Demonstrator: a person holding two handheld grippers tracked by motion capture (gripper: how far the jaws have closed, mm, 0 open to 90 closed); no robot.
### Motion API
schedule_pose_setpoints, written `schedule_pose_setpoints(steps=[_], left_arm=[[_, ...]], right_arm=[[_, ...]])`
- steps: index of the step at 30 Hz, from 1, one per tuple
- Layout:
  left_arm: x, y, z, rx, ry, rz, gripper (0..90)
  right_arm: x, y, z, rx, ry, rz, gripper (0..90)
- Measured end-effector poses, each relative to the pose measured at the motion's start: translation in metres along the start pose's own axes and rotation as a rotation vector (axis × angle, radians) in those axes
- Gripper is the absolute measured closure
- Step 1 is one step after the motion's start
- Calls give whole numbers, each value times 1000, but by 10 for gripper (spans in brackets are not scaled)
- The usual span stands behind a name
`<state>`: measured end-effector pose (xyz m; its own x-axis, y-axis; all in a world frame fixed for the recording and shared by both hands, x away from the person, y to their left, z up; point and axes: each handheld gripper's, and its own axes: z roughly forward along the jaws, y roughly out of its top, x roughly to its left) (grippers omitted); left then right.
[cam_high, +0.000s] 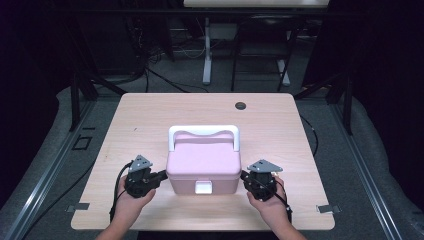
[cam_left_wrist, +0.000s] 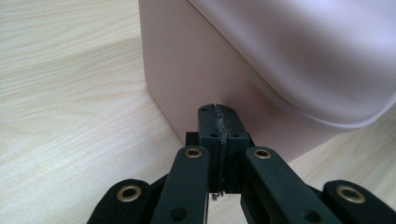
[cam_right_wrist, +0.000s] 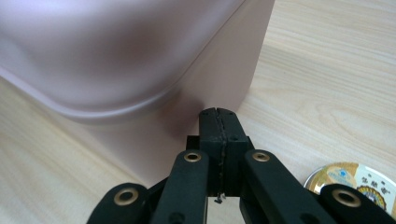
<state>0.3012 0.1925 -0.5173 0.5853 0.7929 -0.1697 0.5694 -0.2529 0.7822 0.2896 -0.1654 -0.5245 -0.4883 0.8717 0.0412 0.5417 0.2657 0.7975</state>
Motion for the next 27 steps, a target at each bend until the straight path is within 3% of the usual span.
schedule_pose_setpoints(steps=[11,27], left_arm=[[-5,-6,-8,19,-32,13,900],[-13,-15,-19,41,-90,52,900]], right_arm=[[5,-9,-14,20,35,-46,898],[5,-18,-29,34,91,-74,898]])
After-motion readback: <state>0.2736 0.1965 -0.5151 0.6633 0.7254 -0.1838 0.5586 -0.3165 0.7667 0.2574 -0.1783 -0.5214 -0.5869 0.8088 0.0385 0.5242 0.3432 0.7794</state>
